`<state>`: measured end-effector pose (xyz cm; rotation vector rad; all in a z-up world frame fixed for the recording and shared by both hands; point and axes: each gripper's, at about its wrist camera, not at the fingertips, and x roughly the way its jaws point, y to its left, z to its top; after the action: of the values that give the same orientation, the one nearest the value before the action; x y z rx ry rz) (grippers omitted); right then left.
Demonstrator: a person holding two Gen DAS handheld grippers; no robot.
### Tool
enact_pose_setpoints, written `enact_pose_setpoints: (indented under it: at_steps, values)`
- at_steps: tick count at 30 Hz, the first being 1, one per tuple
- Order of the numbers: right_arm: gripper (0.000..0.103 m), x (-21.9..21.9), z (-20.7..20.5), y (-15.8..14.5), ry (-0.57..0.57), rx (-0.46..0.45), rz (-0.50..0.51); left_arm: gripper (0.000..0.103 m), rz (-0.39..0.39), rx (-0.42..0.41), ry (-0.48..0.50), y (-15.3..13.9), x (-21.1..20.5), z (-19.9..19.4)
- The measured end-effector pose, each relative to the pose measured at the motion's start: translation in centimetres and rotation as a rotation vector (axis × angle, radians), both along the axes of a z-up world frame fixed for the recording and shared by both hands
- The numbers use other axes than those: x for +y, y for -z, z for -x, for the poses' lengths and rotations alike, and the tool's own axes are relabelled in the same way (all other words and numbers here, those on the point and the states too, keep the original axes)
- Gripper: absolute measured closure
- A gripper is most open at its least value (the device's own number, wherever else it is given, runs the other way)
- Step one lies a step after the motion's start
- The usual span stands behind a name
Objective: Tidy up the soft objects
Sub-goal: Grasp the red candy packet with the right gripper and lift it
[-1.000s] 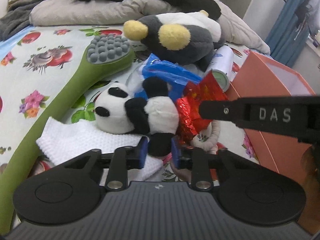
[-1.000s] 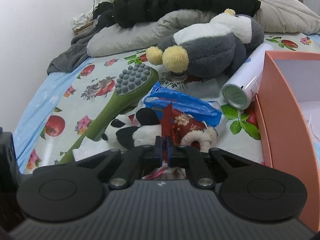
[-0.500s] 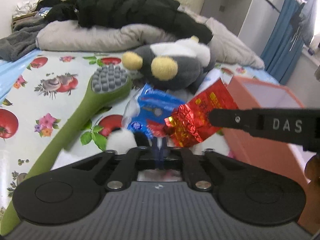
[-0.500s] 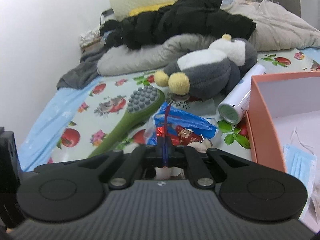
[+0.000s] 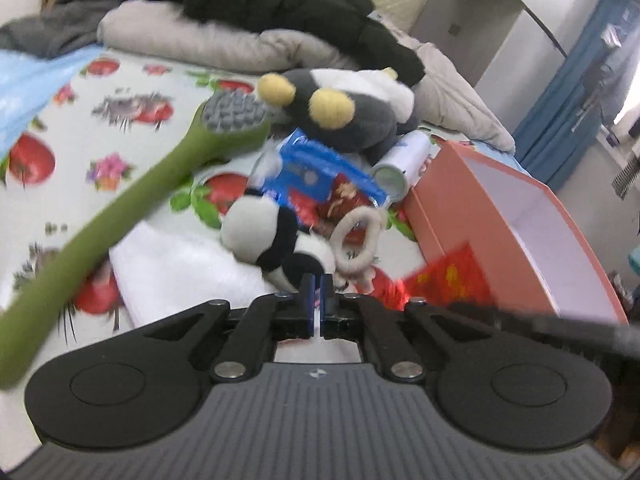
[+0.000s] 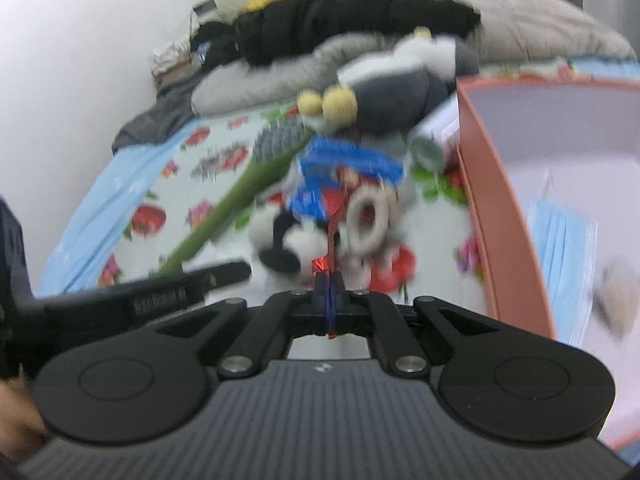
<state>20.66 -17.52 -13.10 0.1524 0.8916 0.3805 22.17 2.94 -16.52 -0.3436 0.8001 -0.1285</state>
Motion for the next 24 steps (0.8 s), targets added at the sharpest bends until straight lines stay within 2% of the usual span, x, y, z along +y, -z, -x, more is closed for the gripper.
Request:
enact_pose_setpoints:
  at_steps: [4, 5, 7, 8, 9, 12, 14, 16, 18, 24]
  values:
    - [0.099, -0.3, 1.1, 2.1, 0.011, 0.073, -0.007, 0.101, 0.025, 0.032, -0.008, 1.1, 0.4, -0.1]
    - [0.098, -0.5, 1.3, 2.4, 0.017, 0.084, -0.012, 0.096, 0.026, 0.042, -0.011, 1.3, 0.4, -0.3]
    - [0.097, -0.9, 1.5, 2.8, 0.030, 0.098, -0.028, 0.079, 0.032, 0.063, -0.019, 1.7, 0.5, -0.9]
    - [0.096, -1.0, 1.6, 3.0, 0.035, 0.101, -0.039, 0.064, 0.039, 0.073, -0.027, 1.9, 0.6, -1.2]
    - [0.096, -1.2, 1.6, 3.2, 0.037, 0.103, -0.043, 0.055, 0.046, 0.076, -0.037, 2.1, 0.6, -1.5]
    - [0.093, -1.3, 1.2, 3.9, 0.037, 0.130, -0.042, 0.055, 0.075, 0.099, -0.064, 2.7, 0.5, -2.5]
    - [0.079, -1.2, 1.0, 4.4, 0.030, 0.159, -0.048, 0.055, 0.116, 0.125, -0.078, 3.1, 0.5, -3.2]
    - [0.058, -1.1, 1.2, 4.5, 0.023, 0.149, -0.042, 0.055, 0.170, 0.148, -0.099, 3.6, 0.5, -3.8]
    - [0.054, -0.8, 1.5, 4.3, 0.019, 0.113, 0.001, 0.055, 0.200, 0.171, -0.128, 4.1, 0.6, -4.4]
    - [0.054, -0.6, 2.4, 3.7, 0.013, 0.026, 0.093, 0.055, 0.259, 0.205, -0.217, 4.9, 1.0, -5.9]
